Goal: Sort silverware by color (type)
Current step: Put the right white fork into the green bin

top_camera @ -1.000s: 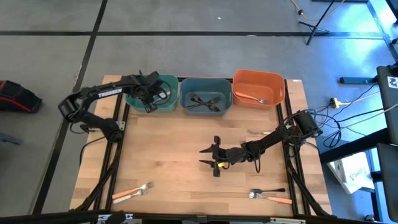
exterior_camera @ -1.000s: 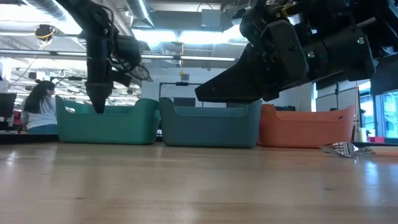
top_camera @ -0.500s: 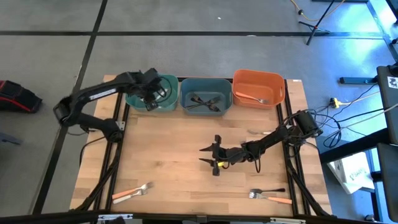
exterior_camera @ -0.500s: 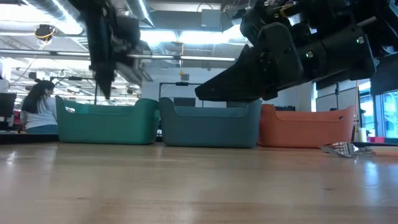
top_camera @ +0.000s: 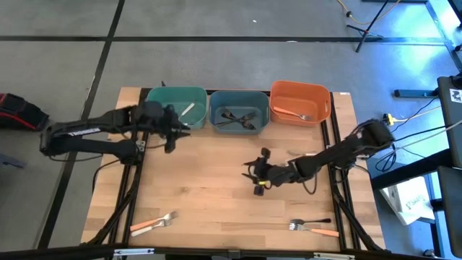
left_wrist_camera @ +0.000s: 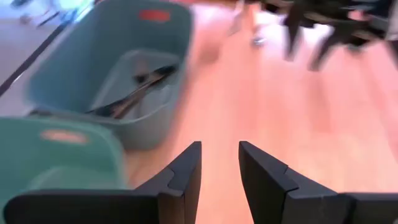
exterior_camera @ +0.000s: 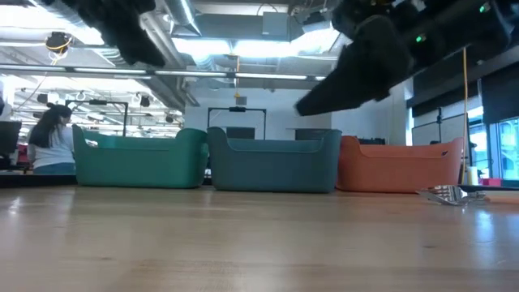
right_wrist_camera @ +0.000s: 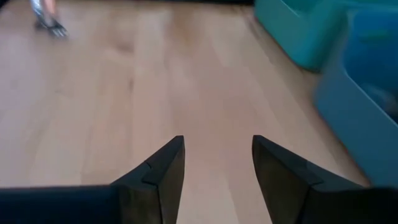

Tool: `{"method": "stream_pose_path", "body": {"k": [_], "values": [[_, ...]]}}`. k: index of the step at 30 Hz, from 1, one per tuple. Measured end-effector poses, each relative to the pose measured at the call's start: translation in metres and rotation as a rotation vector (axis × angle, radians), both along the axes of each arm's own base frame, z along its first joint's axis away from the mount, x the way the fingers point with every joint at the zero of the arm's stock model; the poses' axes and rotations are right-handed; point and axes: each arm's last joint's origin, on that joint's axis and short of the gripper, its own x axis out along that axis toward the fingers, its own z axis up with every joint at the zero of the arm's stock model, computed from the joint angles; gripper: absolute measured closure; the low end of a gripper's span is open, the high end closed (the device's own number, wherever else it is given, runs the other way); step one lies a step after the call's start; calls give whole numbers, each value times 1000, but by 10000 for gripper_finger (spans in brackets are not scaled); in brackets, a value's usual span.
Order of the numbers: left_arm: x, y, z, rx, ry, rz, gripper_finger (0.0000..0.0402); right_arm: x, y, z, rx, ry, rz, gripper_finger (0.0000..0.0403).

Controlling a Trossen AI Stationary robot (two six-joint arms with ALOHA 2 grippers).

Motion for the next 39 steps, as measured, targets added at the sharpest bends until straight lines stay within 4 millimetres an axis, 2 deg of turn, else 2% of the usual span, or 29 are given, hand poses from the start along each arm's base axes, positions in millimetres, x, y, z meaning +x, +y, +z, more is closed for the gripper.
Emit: {"method": "stream_pose_path", "body": {"k": [7, 14, 17, 22, 31, 39], "values": [[10, -23, -43, 7, -173, -138, 302, -41, -17, 25, 77, 163, -151, 226], [14, -39, -75, 21, -321, -227, 302, -82, -37, 29, 155, 369, -373, 226], [13, -41, -81, 7, -382, -223, 302, -92, -47, 24, 154, 474, -467, 226], [11, -44, -88, -33, -369, -225, 302, -101, -63, 14, 231, 616, -534, 226], [10, -44, -90, -39, -360, -210, 302, -117, -82, 9, 273, 824, -681, 226], [10, -44, -90, -37, -356, -204, 302, -121, -90, -13, 261, 946, -684, 226]]}}
